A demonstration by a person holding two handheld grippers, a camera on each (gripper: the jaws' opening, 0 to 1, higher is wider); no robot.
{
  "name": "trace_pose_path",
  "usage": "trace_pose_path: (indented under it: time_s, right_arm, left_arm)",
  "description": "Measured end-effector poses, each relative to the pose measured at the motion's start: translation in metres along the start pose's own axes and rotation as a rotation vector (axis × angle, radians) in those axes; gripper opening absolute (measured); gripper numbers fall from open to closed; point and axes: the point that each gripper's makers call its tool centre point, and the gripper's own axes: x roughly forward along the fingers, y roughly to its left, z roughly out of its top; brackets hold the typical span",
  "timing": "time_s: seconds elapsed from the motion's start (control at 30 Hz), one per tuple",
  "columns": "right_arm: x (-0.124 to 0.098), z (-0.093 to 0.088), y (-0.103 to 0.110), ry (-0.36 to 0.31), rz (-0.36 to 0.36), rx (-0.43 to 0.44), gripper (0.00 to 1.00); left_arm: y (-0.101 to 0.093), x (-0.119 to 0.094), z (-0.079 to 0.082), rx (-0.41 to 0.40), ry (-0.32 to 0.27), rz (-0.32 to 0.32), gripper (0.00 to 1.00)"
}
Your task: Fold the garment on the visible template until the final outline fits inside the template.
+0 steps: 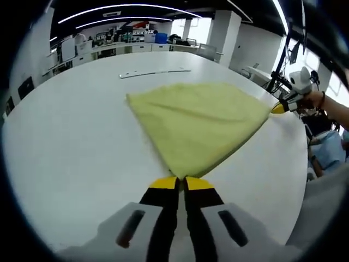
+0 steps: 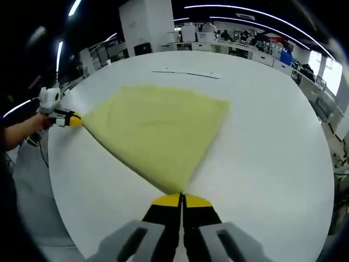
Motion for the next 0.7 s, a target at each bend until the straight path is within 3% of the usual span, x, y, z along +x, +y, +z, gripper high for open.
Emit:
trace_pose_path:
  time_s: [0.23, 0.7]
  right_arm:
    - [-0.003, -0.001, 0.002, -0.003, 0.000, 0.013, 0.00]
    - [-0.014, -0.017, 0.016, -0.007, 0.020, 0.060, 0.00]
  left_arm:
    - [-0.004, -0.004, -0.003, 0.066, 0.016, -0.002, 0.00]
    - [-0.011, -0.020, -0.018, 0.083, 0.030, -0.017, 0.00]
